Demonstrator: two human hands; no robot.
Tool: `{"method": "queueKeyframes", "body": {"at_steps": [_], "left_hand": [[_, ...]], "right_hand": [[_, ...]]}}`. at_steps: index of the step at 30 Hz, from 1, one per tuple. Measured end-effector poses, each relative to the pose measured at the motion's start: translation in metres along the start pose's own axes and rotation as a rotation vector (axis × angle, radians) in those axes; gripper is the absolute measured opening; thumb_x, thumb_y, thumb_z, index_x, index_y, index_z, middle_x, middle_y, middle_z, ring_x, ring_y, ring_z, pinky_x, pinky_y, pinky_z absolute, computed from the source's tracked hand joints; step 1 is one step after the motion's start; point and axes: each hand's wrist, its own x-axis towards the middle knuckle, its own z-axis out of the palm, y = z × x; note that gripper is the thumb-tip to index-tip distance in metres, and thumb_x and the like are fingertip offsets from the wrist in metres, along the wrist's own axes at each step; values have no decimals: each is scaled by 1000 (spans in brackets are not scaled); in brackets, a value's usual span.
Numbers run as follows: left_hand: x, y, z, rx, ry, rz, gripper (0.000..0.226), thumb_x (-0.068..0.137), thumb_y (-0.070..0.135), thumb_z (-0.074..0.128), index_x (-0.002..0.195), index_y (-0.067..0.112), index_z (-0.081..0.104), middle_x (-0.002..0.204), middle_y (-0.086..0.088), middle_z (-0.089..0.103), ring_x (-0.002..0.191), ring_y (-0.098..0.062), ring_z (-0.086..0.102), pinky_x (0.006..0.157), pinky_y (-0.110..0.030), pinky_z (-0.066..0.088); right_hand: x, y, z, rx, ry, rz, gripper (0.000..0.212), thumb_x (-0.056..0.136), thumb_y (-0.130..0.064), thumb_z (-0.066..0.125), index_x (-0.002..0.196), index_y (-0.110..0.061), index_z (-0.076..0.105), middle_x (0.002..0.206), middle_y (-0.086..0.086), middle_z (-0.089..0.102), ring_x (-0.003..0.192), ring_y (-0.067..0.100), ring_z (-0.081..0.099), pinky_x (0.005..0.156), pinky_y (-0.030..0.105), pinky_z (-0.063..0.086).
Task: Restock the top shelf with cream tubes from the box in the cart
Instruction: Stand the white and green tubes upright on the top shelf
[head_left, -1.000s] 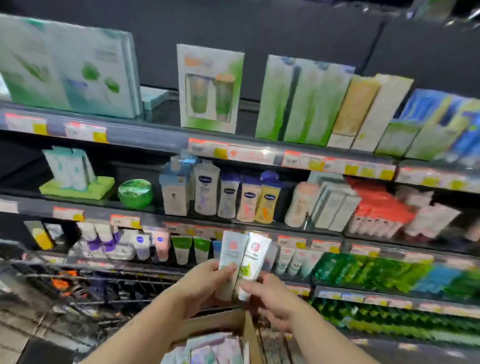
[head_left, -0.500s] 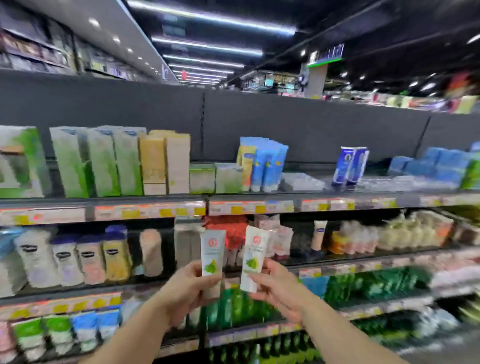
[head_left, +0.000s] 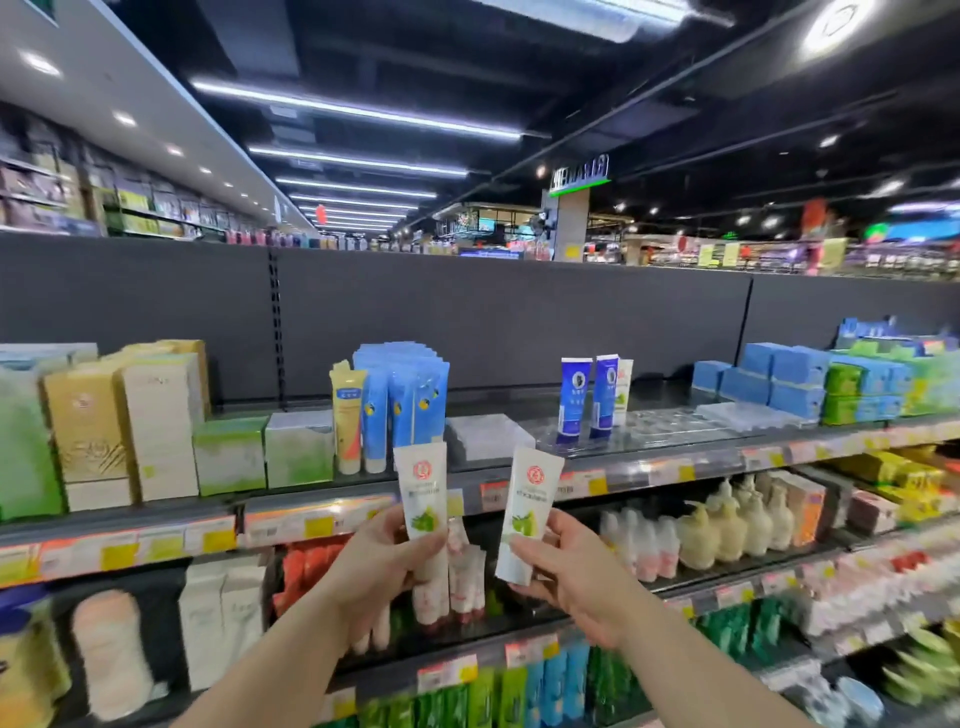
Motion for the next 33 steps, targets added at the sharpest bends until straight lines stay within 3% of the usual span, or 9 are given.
{"method": "queueKeyframes", "body": {"at_steps": [3,7,10,13,17,23,26,31,33], "left_hand": [[38,-2,2,14,-25,-14,33,87,16,69,119,18,59,105,-6,74,97,-23,71,77,-36,56],[88,2,32,77,-106,-2,28,87,16,71,114,19,63,104,-7,74,100,-30,69,92,-53,53],[120,6,67,75,-176,1,32,88,11,69,118,17,62,106,-3,74,100,-22,70,90,-46,56],[146,10,102,86,-246,14,33,88,11,68,119,22,61,109,0,73,103,-21,69,93,-47,53],[175,10,148,108,-265,34,29,88,12,68,112,27,61,110,3,72,103,-18,68,93,-43,54],[217,5,227,178,-125,85,26,87,21,69,97,41,55,102,20,63,94,-2,62,72,-24,53],[238,-2,263,243,-22,113,26,86,24,69,98,43,56,99,19,67,87,3,64,61,-14,47],[262,1,301,272,148,91,26,84,22,72,104,35,63,97,16,73,90,0,68,74,-19,51],[269,1,308,238,219,62,28,84,19,73,107,31,64,99,14,74,93,-5,69,85,-31,55]], "right_hand": [[26,-4,-15,-16,29,-12,28,91,-7,65,118,-13,58,105,9,72,84,20,70,65,27,54],[51,-16,-50,-47,128,-39,29,89,-5,67,116,-13,60,107,11,72,94,25,69,88,45,56],[59,-28,-84,-106,190,-62,29,88,-7,68,116,-13,61,105,9,73,90,22,69,78,35,55],[65,-38,-125,-121,235,-80,30,87,-8,70,115,-17,62,107,7,73,99,24,70,92,42,54],[78,-48,-191,-157,320,-99,35,85,-10,73,117,-19,62,108,2,73,101,21,70,91,42,56],[121,-78,-301,-411,358,-195,26,85,-20,74,108,-26,63,105,-7,73,99,16,69,94,44,55],[161,-93,-351,-488,297,-240,30,83,-24,76,110,-29,62,109,-9,72,102,14,68,94,45,54],[225,-104,-393,-557,152,-237,27,85,-19,74,108,-26,62,106,-12,71,96,9,68,87,34,57],[247,-107,-396,-585,110,-245,29,85,-19,75,111,-25,63,103,-13,71,92,7,68,81,29,57]]}}
